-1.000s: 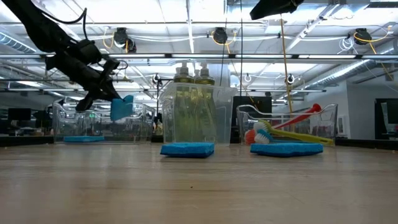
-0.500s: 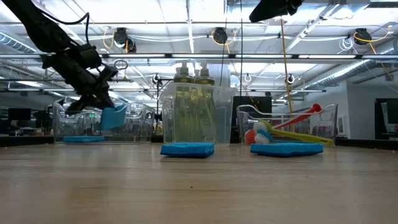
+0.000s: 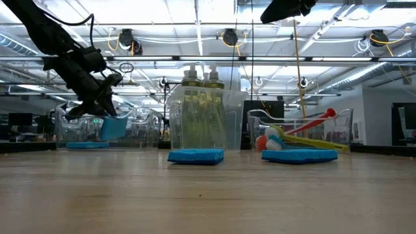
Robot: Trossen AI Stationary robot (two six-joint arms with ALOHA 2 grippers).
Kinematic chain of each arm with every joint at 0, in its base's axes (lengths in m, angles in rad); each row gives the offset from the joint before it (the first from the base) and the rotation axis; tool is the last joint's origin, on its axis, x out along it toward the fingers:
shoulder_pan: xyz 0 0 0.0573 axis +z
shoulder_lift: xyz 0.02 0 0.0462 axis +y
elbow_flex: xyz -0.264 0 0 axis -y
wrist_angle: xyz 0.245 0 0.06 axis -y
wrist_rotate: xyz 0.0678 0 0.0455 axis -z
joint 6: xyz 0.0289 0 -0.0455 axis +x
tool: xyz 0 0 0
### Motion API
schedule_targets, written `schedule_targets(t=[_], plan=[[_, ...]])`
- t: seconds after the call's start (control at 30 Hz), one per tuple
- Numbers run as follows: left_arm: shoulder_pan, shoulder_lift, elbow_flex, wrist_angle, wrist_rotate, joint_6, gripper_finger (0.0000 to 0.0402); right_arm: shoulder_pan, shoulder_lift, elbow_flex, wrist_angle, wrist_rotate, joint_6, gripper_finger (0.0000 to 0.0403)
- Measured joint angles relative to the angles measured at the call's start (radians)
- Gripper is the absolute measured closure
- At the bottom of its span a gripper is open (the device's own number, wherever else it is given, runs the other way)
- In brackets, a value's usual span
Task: Pick & Place Kitchen Sink Supplies
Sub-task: Put the blue sponge into the left transparent bin
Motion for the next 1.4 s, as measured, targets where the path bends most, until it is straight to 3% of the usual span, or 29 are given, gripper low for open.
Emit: schedule_targets(t=[0.37,0.53,0.73,0.93,1.13,1.33,1.4], plan=[[-0.001,0.000,0.000,-0.025,-0.034,0.070,0.0314,0.000,0.000,0.000,0.000,0.000,0.000,0.0303],[0.000,0.000,0.000,-0.036,-0.104,0.116,0.0255,0.000,0.000,0.000,0.000,0.000,0.000,0.0303],[0.000,0.000,0.000,-0.035,-0.113,0.118,0.0177,0.000,0.000,0.000,0.000,0.000,0.000,0.0303],[0.000,0.000,0.000,-0.035,-0.112,0.078,0.0136,0.000,0.000,0.000,0.000,0.000,0.000,0.0303],[0.000,0.000,0.000,-0.035,-0.111,0.072,0.0147,0.000,0.000,0.000,0.000,0.000,0.000,0.0303],[-0.051,0.000,0.000,-0.035,-0.119,0.083,0.0191,0.000,0.000,0.000,0.000,0.000,0.000,0.0303],[-0.079,0.000,0.000,-0.035,-0.166,0.125,0.0210,0.000,0.000,0.000,0.000,0.000,0.000,0.0303]])
